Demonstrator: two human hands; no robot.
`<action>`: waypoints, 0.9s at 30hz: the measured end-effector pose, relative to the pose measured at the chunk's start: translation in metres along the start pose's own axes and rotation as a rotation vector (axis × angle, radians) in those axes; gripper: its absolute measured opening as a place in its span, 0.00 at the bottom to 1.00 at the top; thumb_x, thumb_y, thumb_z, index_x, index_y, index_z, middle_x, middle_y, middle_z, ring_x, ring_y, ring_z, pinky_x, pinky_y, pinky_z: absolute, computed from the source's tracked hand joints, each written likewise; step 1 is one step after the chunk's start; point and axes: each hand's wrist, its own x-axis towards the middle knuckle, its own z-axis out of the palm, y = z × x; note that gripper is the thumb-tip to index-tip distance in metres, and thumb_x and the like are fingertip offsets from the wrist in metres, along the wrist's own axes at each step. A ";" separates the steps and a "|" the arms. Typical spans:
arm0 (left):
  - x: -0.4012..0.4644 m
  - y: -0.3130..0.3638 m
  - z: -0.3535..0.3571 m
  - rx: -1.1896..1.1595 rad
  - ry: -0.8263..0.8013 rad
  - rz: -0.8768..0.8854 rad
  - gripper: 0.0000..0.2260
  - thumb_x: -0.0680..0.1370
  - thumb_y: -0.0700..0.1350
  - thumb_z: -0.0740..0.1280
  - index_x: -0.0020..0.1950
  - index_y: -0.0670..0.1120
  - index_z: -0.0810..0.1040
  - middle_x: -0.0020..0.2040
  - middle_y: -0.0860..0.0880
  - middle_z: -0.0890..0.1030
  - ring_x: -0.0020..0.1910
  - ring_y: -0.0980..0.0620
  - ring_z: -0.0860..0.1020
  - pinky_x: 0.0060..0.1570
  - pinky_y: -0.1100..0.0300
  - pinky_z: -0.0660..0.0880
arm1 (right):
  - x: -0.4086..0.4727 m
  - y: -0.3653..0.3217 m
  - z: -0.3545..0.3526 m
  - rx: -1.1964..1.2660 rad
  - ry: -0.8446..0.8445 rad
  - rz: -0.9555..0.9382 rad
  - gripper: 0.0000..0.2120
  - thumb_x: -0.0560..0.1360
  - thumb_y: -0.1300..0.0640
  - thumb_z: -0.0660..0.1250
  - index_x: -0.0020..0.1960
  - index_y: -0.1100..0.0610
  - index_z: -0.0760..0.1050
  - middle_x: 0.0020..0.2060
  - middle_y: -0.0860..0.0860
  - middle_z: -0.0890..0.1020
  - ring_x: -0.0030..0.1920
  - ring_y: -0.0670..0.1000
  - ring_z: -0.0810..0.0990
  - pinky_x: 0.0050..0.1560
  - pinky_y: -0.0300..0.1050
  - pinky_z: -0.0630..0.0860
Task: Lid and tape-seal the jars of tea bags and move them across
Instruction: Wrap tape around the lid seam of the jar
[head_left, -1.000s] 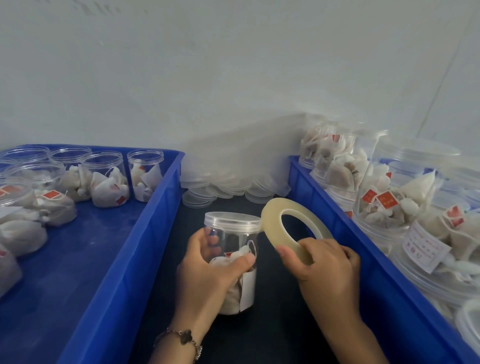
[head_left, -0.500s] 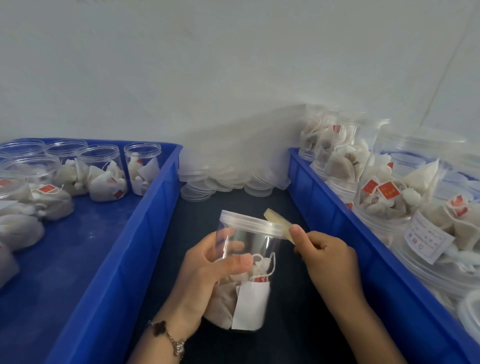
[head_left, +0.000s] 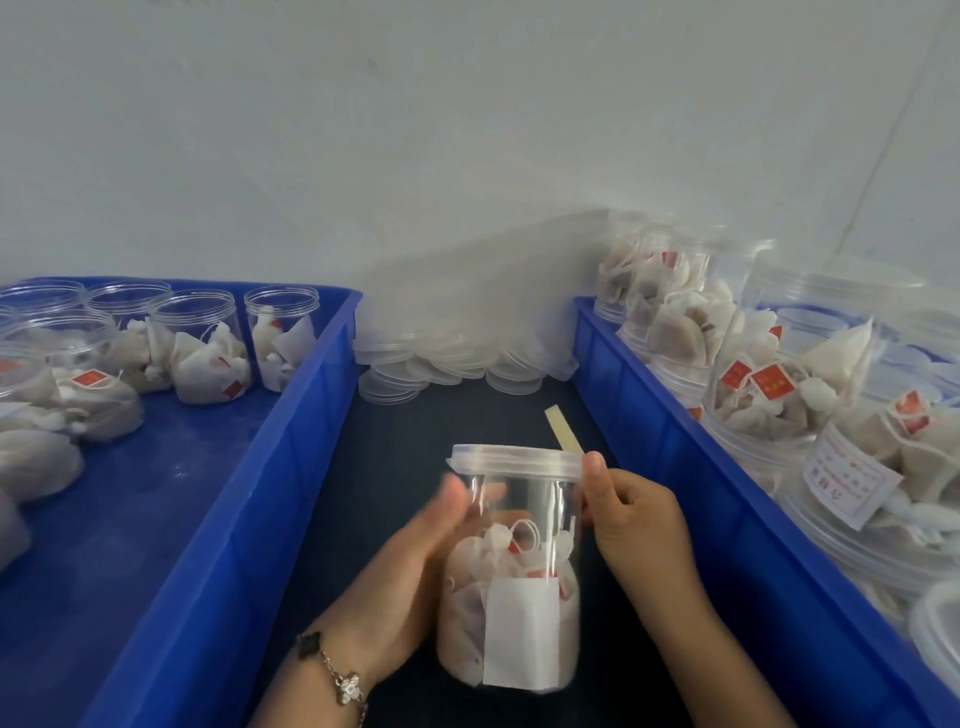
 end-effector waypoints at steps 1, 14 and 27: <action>0.001 0.000 0.002 -0.043 0.021 -0.026 0.37 0.61 0.75 0.65 0.58 0.51 0.82 0.59 0.41 0.80 0.58 0.43 0.79 0.49 0.58 0.78 | 0.000 -0.001 -0.001 0.024 0.004 0.000 0.35 0.59 0.28 0.52 0.28 0.61 0.72 0.23 0.49 0.71 0.24 0.42 0.68 0.25 0.32 0.65; 0.011 -0.002 0.001 0.073 0.396 0.030 0.29 0.70 0.68 0.52 0.53 0.52 0.82 0.50 0.48 0.85 0.51 0.51 0.83 0.46 0.56 0.77 | -0.006 -0.006 0.003 0.041 -0.060 -0.044 0.38 0.59 0.29 0.54 0.35 0.65 0.76 0.26 0.51 0.74 0.27 0.41 0.72 0.29 0.31 0.69; -0.005 -0.003 0.023 0.517 0.705 0.372 0.19 0.64 0.71 0.64 0.48 0.62 0.78 0.44 0.61 0.82 0.41 0.65 0.80 0.34 0.73 0.74 | -0.020 -0.022 0.004 -0.203 -0.003 -0.170 0.37 0.61 0.24 0.49 0.34 0.57 0.75 0.30 0.53 0.77 0.32 0.53 0.75 0.35 0.55 0.75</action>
